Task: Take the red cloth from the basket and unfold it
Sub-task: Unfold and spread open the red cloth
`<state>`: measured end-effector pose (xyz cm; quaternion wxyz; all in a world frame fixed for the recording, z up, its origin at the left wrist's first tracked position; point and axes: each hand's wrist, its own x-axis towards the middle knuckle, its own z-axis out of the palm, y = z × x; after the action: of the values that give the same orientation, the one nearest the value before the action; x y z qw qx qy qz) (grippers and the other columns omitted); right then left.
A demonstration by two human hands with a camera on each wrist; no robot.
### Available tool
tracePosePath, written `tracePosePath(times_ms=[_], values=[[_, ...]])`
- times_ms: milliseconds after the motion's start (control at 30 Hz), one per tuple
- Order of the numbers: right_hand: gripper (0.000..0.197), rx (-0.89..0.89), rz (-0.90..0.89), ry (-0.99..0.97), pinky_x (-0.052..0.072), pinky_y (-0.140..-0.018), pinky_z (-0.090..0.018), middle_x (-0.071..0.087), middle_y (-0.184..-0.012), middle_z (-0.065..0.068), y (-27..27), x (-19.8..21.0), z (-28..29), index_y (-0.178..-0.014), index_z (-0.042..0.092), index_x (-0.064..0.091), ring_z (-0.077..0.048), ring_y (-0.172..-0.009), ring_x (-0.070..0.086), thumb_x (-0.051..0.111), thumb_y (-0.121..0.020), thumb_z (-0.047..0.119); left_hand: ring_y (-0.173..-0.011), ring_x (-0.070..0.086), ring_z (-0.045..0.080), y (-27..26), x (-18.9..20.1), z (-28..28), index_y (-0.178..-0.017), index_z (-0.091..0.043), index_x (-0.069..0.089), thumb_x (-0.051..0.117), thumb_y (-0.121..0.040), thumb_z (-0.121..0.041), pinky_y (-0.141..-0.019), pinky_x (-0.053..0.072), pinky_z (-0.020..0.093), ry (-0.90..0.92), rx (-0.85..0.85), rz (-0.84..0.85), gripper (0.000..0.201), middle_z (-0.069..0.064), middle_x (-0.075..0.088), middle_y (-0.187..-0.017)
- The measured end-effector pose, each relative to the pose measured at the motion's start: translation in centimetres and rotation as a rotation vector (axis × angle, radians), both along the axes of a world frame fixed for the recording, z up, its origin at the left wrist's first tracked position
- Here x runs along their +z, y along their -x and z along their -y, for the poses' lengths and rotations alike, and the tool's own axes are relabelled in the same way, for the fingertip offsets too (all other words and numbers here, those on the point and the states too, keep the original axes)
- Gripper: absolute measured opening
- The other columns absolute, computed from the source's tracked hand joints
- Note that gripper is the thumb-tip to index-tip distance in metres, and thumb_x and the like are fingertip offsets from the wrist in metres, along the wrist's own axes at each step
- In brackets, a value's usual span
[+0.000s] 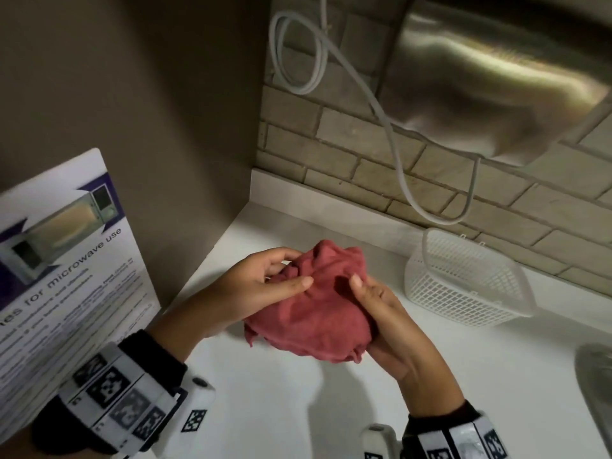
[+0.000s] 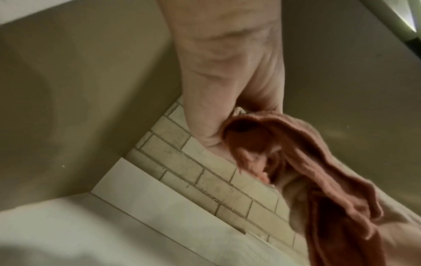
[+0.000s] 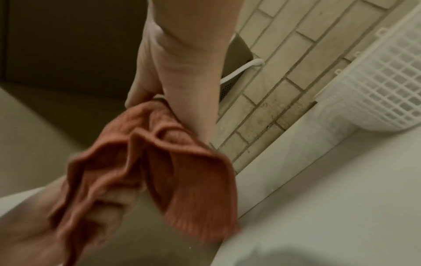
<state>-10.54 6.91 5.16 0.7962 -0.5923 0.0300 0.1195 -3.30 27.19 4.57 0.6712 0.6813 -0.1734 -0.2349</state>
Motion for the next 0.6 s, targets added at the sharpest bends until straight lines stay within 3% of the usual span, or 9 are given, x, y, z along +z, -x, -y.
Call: tracePosePath(times_ms=[67,133,233,333,400,467,533,600], values=[[0.062,0.032,-0.051,0.104,0.049,-0.099,-0.048,0.066,-0.123,-0.024,-0.2,0.1,0.6,-0.123,0.005,0.065,-0.04,-0.116,0.062,0.069,-0.082,0.051,-0.096,0.072,0.015,-0.3,0.0,-0.2,-0.112,-0.026,0.068,0.078,-0.08,-0.031,-0.085,0.056,0.029,0.03,0.075,0.007,0.034,0.001,0.076,-0.102],[0.067,0.099,-0.066,0.11,0.052,-0.091,-0.04,0.071,-0.111,-0.019,-0.2,-0.1,0.8,-0.115,0.005,0.069,-0.032,-0.103,0.067,0.08,-0.071,0.054,-0.097,0.071,0.016,-0.4,0.0,0.0,-0.112,-0.024,0.069,0.075,-0.08,-0.031,-0.088,0.055,0.029,0.137,0.16,-0.025,0.033,0.004,0.076,-0.103],[0.052,0.08,-0.044,-0.118,0.057,-0.084,-0.034,0.072,-0.109,-0.015,-0.1,0.0,0.4,-0.112,0.008,0.072,-0.024,-0.1,0.07,0.086,-0.071,0.036,-0.099,0.067,0.022,-0.6,-0.6,0.4,-0.11,-0.024,0.072,0.058,-0.086,-0.044,-0.082,0.052,0.034,0.282,0.237,-0.258,0.035,0.006,0.074,-0.103],[0.036,-0.011,0.004,-0.368,0.058,-0.084,-0.036,0.071,-0.113,-0.017,-0.8,0.2,-0.1,-0.112,0.008,0.072,-0.025,-0.104,0.07,0.079,-0.078,0.017,-0.095,0.059,0.032,-0.3,-2.1,0.2,-0.124,-0.019,0.065,0.04,-0.093,-0.06,-0.075,0.045,0.037,0.293,0.106,-0.58,0.057,0.022,0.064,-0.108],[0.031,-0.069,0.025,-0.39,0.058,-0.086,-0.037,0.07,-0.113,-0.018,-1.2,0.1,-0.2,-0.11,0.008,0.072,-0.027,-0.105,0.069,0.076,-0.079,0.014,-0.098,0.063,0.036,0.2,-2.9,0.2,-0.126,-0.012,0.06,0.034,-0.094,-0.063,-0.077,0.053,0.04,0.332,0.069,-0.717,0.066,0.029,0.062,-0.114],[0.026,-0.08,0.044,-0.391,0.058,-0.085,-0.036,0.071,-0.109,-0.017,-1.1,0.0,-0.2,-0.104,0.01,0.074,-0.026,-0.104,0.07,0.078,-0.079,0.012,-0.092,0.068,0.036,0.7,-3.5,0.5,-0.121,-0.008,0.059,0.029,-0.092,-0.069,-0.075,0.057,0.041,0.334,0.04,-0.78,0.075,0.026,0.067,-0.109],[0.025,-0.026,0.074,-0.391,0.058,-0.082,-0.032,0.074,-0.104,-0.012,-0.6,-0.3,-0.4,-0.099,0.013,0.075,-0.022,-0.1,0.071,0.082,-0.076,0.02,-0.1,0.068,0.036,1.0,-4.0,0.7,-0.123,-0.004,0.058,0.025,-0.087,-0.077,-0.081,0.057,0.042,0.304,-0.019,-0.784,0.088,0.023,0.067,-0.115],[0.025,0.051,0.101,-0.401,0.056,-0.086,-0.03,0.074,-0.105,-0.006,0.0,-0.7,-0.7,-0.102,0.016,0.074,-0.018,-0.102,0.069,0.077,-0.081,0.03,-0.118,0.062,0.035,1.1,-4.2,0.8,-0.134,-0.005,0.054,0.017,-0.086,-0.08,-0.1,0.049,0.049,0.296,-0.121,-0.774,0.096,0.021,0.063,-0.13]])
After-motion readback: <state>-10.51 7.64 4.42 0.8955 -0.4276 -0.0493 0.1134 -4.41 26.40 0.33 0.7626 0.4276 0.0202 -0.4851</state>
